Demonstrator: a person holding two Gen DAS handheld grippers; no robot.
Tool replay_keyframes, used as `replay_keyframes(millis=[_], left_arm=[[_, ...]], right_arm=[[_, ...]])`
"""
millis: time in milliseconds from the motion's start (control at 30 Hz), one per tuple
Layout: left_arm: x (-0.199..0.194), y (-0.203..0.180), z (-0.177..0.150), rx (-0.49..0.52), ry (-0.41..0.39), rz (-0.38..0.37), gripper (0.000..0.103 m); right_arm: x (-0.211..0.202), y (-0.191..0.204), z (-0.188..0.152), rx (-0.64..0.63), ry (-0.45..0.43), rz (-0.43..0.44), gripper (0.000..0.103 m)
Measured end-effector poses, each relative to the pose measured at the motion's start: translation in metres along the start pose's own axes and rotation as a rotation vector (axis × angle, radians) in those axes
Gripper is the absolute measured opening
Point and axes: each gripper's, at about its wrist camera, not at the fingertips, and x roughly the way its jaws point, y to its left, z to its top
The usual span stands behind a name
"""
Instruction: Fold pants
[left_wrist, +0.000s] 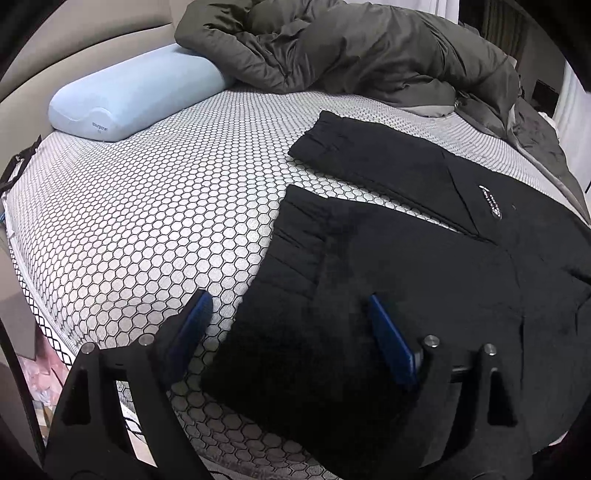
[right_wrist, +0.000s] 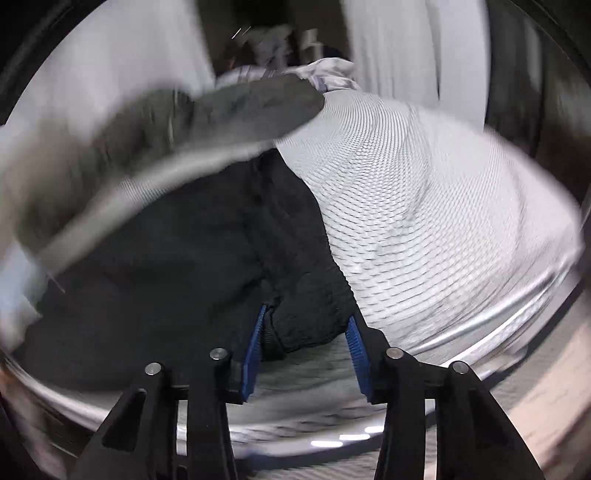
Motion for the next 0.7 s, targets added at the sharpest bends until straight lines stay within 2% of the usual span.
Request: replay_keyframes(millis=[33,100,200,267,300,367,400,467,533,567,633,667,700], left_arm=[[0.0,-0.001,0.0,0.002,0.002,0.006,0.084],[-0.001,-0.001,0.002,0.003,0.002,0.012,0.084],[-0.009,0.001,0.0,-0.007,0.0,0.011,0.084],[-0.016,0.003,-0.002,-0.016,-0.007,0.004,0.084],[-0.02,0.004,-0.003,-0.022,-0.014,-0.001,0.084],[-0.03,0.006,-0.005,-0.041,-0.031,-0.017,0.084],[-0.033,0.007,-0.005,-0.049,-0.035,-0.03,0.084],[-0.033,0.006,-0.006,-0.045,-0.03,-0.04,0.084],[-0.025,0.004,-0.007,-0.02,-0.008,-0.005,0.084],[-0.02,0.004,-0.008,-0.016,0.004,0.0,0.084],[-0.015,0.006,-0.012,-0.023,0.01,-0.006,0.084],[-0.014,0.007,-0.013,-0.025,0.006,-0.009,0.084],[-0.014,0.006,-0.013,-0.02,0.004,-0.008,0.084]], right_arm=[[0.015,0.005,-0.004,-0.052,0.046,-0.039,0.051],[0.02,0.004,-0.009,-0.001,0.068,-0.012,0.056],[0.007,-0.012,-0.016,0.149,0.008,0.094,0.073],[0.001,-0.033,-0.026,0.318,-0.028,0.211,0.073],[0.002,-0.039,-0.028,0.373,-0.028,0.242,0.072],[0.01,-0.056,-0.038,0.528,-0.031,0.354,0.068],[0.016,-0.065,-0.042,0.598,-0.038,0.412,0.063],[0.028,-0.072,-0.045,0.682,-0.035,0.473,0.059],[0.044,-0.075,-0.042,0.75,-0.005,0.517,0.04],[0.051,-0.074,-0.04,0.777,0.02,0.531,0.036],[0.045,-0.07,-0.03,0.731,0.006,0.491,0.021],[0.033,-0.064,-0.022,0.661,-0.029,0.453,0.016],[0.016,-0.055,-0.013,0.574,-0.083,0.412,0.015]])
